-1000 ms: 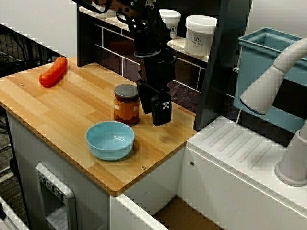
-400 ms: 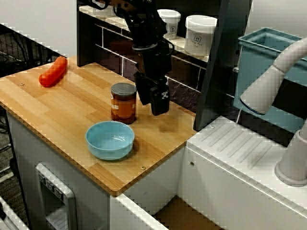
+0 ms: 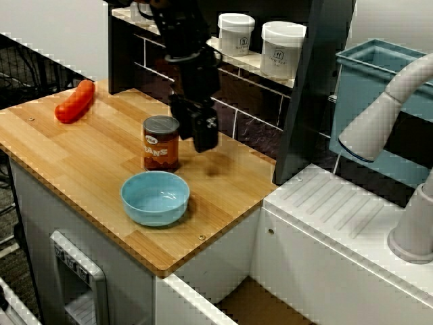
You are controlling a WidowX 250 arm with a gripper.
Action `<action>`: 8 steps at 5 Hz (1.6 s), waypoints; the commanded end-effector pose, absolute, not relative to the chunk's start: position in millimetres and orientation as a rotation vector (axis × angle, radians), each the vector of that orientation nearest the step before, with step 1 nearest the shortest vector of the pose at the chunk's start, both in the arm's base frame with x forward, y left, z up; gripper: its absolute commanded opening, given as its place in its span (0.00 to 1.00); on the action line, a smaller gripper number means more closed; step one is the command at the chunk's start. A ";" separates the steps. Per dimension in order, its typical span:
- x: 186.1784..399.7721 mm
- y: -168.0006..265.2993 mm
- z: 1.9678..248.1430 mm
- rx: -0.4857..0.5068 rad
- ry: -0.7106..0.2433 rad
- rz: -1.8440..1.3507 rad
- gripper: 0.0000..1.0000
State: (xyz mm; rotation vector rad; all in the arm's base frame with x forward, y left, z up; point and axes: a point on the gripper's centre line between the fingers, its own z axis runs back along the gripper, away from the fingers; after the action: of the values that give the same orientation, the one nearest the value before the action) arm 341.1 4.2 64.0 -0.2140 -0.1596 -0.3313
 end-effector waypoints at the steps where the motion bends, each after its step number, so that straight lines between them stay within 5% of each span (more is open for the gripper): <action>1: 312.7 45.9 84.3 -0.199 -0.191 -0.347 1.00; 6: 258.2 112.5 95.4 -0.218 -0.190 -0.316 1.00; 8: 276.3 106.2 115.3 -0.291 -0.198 -0.242 1.00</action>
State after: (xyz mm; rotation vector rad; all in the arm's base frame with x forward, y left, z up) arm 276.3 104.1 101.6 -0.3214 -0.1608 -0.2310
